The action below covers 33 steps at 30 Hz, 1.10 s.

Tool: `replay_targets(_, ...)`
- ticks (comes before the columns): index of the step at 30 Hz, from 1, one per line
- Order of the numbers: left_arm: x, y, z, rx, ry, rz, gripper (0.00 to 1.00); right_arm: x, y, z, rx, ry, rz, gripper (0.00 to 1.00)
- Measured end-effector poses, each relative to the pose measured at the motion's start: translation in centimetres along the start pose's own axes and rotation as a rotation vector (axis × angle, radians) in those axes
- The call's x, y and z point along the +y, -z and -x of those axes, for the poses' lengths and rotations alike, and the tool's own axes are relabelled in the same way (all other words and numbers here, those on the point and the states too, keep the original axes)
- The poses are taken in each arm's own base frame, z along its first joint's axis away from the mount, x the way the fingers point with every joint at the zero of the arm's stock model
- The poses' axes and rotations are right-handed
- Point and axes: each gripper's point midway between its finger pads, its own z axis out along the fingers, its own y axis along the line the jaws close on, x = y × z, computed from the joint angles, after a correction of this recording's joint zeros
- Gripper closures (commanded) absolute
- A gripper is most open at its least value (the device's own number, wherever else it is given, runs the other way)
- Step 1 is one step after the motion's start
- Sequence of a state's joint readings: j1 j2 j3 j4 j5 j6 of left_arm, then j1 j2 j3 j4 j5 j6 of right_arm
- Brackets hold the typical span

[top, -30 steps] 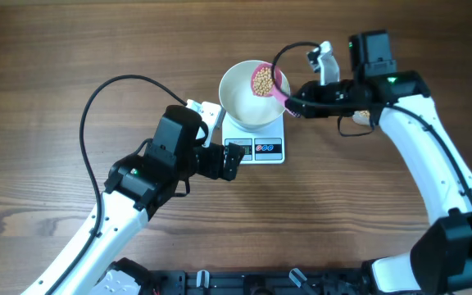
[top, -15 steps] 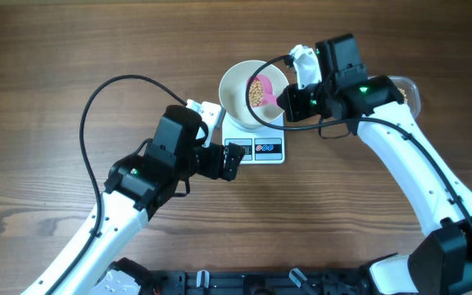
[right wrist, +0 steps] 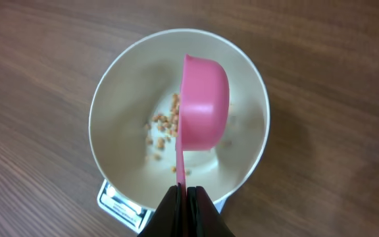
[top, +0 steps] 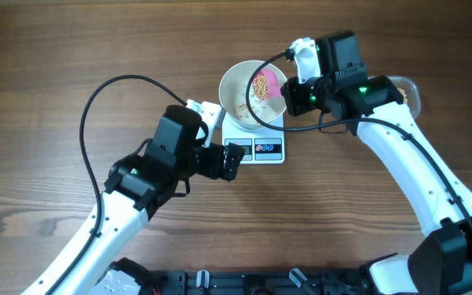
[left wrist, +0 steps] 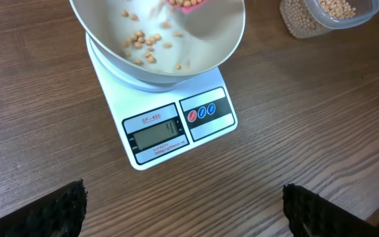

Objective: Scoop item into bowl and weigh 150g on scale
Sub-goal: 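Tilt the scoop to pour soybeans into the bowl, then tilt the pink scoop to pour soybeans into the white bowl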

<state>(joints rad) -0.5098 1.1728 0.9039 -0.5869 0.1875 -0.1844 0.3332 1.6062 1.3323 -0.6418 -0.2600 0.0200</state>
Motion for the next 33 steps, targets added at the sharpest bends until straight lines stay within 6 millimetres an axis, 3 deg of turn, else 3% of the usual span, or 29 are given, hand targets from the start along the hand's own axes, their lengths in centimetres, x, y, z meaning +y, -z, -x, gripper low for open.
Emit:
replay_targets(12,0.0,0.0,0.0,0.0,0.0,0.0,0.0,0.4,-0.1,1.3,-0.052,0.075,-0.004,0.96)
replay_targets(33,0.0,0.0,0.0,0.0,0.0,0.0,0.0,0.3,-0.3,1.8,-0.059,0.279,-0.109,0.96)
